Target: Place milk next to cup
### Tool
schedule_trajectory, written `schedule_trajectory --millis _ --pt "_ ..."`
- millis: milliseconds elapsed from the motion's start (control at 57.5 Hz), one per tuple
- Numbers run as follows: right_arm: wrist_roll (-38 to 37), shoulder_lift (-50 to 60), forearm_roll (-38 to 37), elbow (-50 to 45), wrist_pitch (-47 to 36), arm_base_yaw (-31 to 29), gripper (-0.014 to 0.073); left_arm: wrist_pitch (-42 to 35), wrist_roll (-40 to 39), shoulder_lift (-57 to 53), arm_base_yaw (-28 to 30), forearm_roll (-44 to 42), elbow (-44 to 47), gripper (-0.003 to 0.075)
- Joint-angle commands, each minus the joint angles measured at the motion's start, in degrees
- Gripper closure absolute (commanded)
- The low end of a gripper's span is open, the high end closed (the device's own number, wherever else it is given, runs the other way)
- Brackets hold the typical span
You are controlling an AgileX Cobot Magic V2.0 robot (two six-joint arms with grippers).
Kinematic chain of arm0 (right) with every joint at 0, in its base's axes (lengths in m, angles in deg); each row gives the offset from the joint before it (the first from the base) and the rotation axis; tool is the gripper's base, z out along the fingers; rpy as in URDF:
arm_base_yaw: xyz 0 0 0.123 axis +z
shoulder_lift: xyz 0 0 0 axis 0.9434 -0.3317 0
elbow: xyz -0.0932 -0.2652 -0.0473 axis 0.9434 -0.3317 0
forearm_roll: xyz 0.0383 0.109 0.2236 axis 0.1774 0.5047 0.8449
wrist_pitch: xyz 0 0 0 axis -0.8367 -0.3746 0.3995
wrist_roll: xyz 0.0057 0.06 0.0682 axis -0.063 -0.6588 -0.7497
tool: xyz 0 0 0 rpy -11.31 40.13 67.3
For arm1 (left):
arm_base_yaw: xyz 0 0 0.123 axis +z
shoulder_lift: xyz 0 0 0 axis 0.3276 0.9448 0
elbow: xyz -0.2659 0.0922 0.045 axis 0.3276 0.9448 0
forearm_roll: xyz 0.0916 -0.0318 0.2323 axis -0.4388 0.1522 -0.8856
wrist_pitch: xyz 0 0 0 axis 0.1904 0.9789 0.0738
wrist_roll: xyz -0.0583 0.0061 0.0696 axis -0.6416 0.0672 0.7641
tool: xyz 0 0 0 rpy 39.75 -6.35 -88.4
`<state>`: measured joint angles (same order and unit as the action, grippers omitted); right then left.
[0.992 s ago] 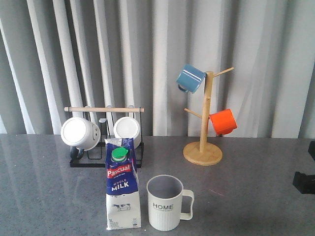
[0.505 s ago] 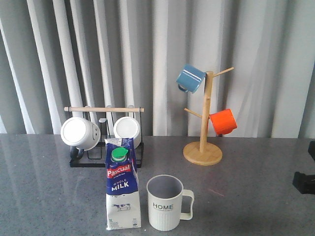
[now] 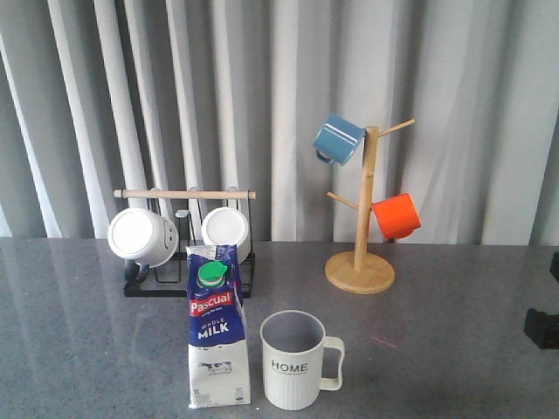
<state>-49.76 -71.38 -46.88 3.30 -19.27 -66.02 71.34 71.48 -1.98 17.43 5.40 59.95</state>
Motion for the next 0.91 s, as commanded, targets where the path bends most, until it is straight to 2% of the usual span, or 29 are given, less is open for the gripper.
schedule_trajectory --millis 0,87,157,400,592,714,766,888 --pt "0.9 4.6 -2.1 1.8 1.9 -0.3 0.0602 -4.0 -0.6 -0.7 -0.2 0.1 -1.1 0.0726" --pt "0.7 9.5 -2.3 -0.4 9.0 -0.3 0.0602 -4.0 -0.6 -0.7 -0.2 0.1 -1.1 0.0726" --pt "-0.5 13.9 -1.9 -4.7 10.7 -0.3 0.0602 -4.0 -0.6 -0.7 -0.2 0.1 -1.1 0.0726" --pt "-2.8 33.3 -1.4 -24.6 2.7 -0.3 0.0602 -4.0 -0.6 -0.7 -0.2 0.1 -1.1 0.0726" --pt "-2.8 48.9 -1.4 -36.3 2.3 -0.3 0.0602 -4.0 -0.6 -0.7 -0.2 0.1 -1.1 0.0726" --pt "-2.8 55.8 -1.4 -41.0 2.8 -0.3 0.0602 -4.0 -0.6 -0.7 -0.2 0.1 -1.1 0.0726" --pt "-2.8 55.5 -1.4 -40.7 5.3 -0.3 0.0602 -4.0 -0.6 -0.6 -0.2 0.1 -1.1 0.0726" --pt "-2.7 55.6 -1.4 -40.8 5.3 -0.3 0.0602 -4.0 -0.6 -0.6 -0.2 0.1 -1.1 0.0726"
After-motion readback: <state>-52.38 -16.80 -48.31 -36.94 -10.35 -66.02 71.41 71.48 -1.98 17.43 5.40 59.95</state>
